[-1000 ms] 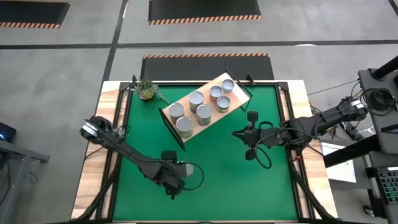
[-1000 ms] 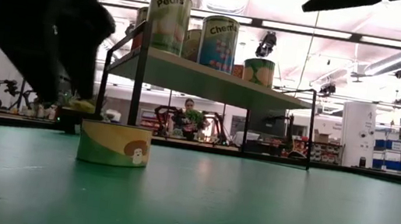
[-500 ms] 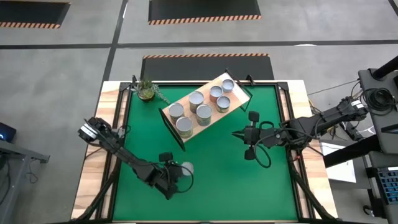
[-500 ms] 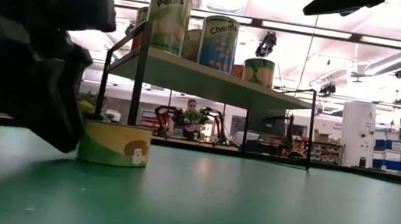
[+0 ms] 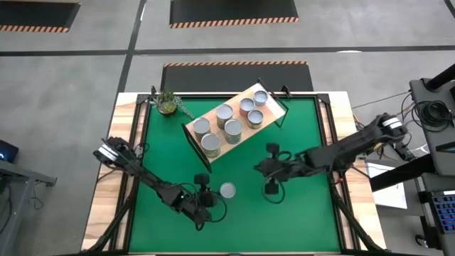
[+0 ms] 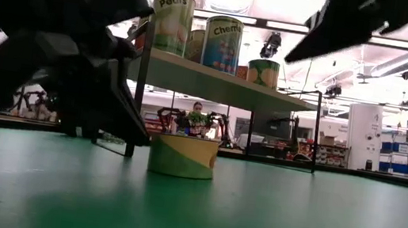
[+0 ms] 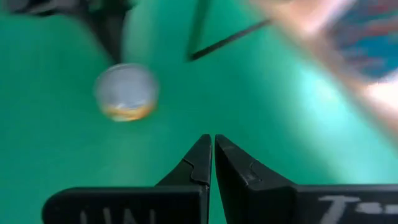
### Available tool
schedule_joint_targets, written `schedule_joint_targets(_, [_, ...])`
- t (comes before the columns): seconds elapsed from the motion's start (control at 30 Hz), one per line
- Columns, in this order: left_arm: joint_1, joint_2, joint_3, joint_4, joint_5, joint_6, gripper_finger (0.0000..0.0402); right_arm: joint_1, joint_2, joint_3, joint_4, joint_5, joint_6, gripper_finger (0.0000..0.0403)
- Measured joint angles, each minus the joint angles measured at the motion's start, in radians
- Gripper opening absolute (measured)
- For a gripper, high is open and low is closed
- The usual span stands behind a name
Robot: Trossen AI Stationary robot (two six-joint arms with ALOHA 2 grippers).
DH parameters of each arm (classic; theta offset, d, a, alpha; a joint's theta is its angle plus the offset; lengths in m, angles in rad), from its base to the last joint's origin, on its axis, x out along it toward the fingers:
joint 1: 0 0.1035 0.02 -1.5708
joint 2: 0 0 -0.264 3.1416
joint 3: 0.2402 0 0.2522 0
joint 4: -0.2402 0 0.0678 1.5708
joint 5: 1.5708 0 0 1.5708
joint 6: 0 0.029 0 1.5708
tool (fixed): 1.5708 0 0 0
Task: Pick and place cans onto a shelf
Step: Put the yellow can on the shelf
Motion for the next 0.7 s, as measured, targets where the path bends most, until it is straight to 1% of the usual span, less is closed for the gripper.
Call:
schedule_joint_targets(0.07, [-0.012, 0.0, 0.0, 0.0, -0.012, 0.006, 0.0001, 0.0, 0.057, 0.0, 0.045, -0.085, 0.014, 0.0009])
schedule_joint_targets(0.13, [-0.024, -0.001, 0.0, -0.001, -0.028, 0.023, 0.0001, 0.001, 0.113, 0.0, 0.112, -0.144, 0.021, 0.0009])
schedule_joint_targets(0.23, [-0.031, -0.002, 0.0, -0.001, -0.042, 0.05, 0.0, 0.0, 0.18, 0.0, 0.214, -0.199, 0.03, 0.0012])
schedule_joint_targets(0.37, [-0.028, 0.008, 0.0, 0.0, -0.043, 0.052, 0.0, 0.0, 0.244, 0.0, 0.302, -0.207, 0.031, 0.0035])
schedule_joint_targets(0.5, [-0.028, 0.028, 0.0, 0.007, -0.043, 0.052, 0.0, 0.0, 0.29, 0.0, 0.335, -0.207, 0.058, 0.0083])
schedule_joint_targets(0.7, [-0.021, 0.05, 0.0, 0.045, -0.043, 0.052, 0.0, 0.0, 0.357, 0.0, 0.395, -0.207, 0.08, 0.018])
